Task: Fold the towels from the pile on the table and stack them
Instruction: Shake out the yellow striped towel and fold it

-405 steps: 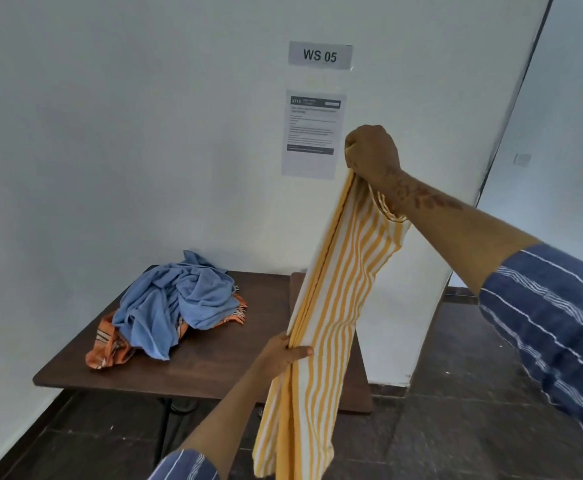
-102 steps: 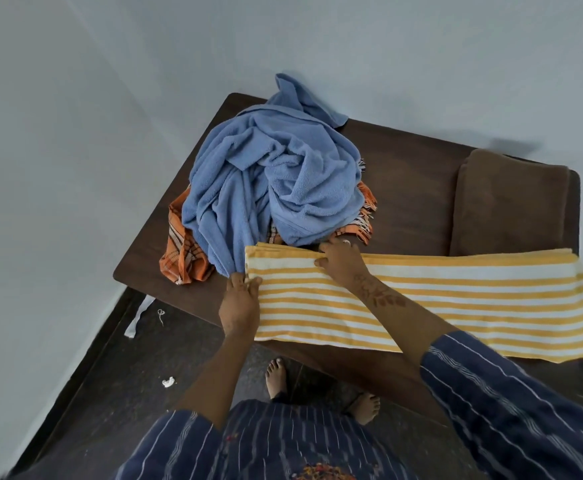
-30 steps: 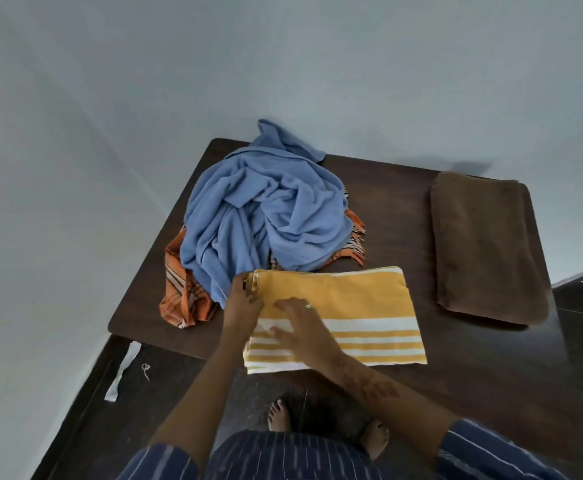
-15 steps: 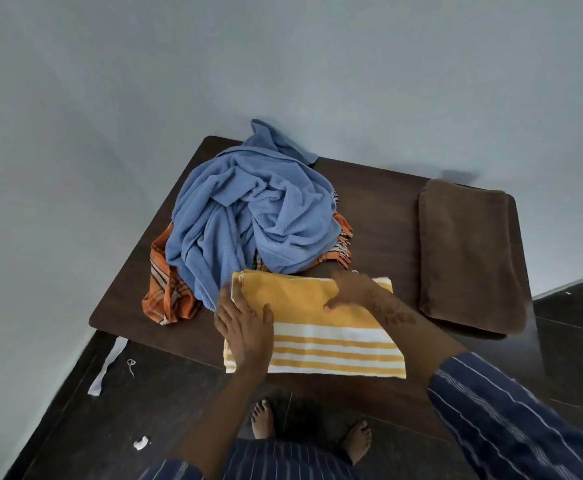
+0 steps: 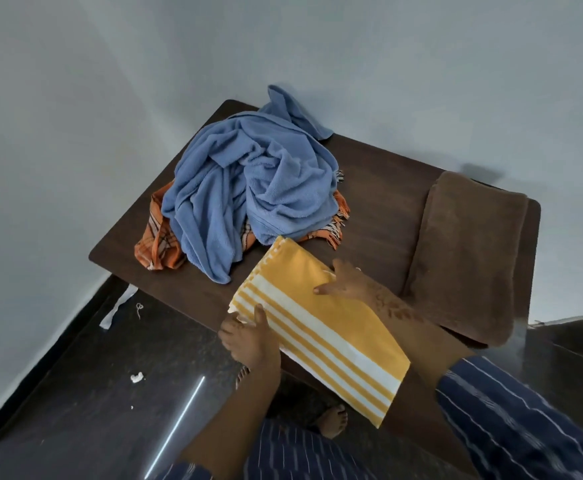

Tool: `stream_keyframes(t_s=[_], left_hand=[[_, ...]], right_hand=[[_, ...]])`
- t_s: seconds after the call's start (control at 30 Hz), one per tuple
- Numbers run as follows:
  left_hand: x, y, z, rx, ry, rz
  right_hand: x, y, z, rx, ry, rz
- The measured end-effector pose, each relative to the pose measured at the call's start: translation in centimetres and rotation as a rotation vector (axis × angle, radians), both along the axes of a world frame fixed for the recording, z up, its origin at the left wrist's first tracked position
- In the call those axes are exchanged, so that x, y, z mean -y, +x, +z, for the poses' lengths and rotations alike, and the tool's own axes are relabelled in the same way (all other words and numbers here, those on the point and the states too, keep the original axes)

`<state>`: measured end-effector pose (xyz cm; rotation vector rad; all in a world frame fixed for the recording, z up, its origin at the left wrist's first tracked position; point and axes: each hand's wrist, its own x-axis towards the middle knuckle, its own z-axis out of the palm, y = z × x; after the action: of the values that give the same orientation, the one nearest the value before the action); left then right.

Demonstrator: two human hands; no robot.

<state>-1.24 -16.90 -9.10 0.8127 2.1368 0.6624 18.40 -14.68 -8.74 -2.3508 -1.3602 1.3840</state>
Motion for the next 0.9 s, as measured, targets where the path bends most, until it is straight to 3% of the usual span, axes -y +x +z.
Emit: stream_keyframes(t_s=[0.1, 0.2, 0.3, 0.47, 0.57, 0.7, 0.9], left_hand=[[1.2, 0.8, -0.5, 0.270, -0.111, 0.139], [1.1, 0.9, -0.4, 0.563, -0.156, 0.213], [0.2, 1.4, 0.7, 0.834, -0.261, 0.141], [-0.1, 3.3, 3.3, 0.856, -0.008, -0.023], [-1.0, 5.8, 6.3, 0.916, 0.121, -0.244], [-2.0, 10.8, 10.5, 0.917, 0.104, -0.570], [-3.7, 20.8, 14.1, 0.868, 0.036, -0.902]], right_hand=[[0.6, -0.8, -0.7, -0.145, 0.011, -0.094], [1.0, -0.3, -0.2, -0.418, -0.082, -0.169], [2.0, 1.0, 1.9, -0.596, -0.171, -0.165], [5.3, 4.6, 5.9, -0.794, -0.033, -0.296], [8.3, 7.3, 8.4, -0.849, 0.100, -0.394], [12.8, 10.6, 11.0, -0.832, 0.247, -0.543], [16.6, 16.0, 12.8, -0.831, 0.569, -0.756]])
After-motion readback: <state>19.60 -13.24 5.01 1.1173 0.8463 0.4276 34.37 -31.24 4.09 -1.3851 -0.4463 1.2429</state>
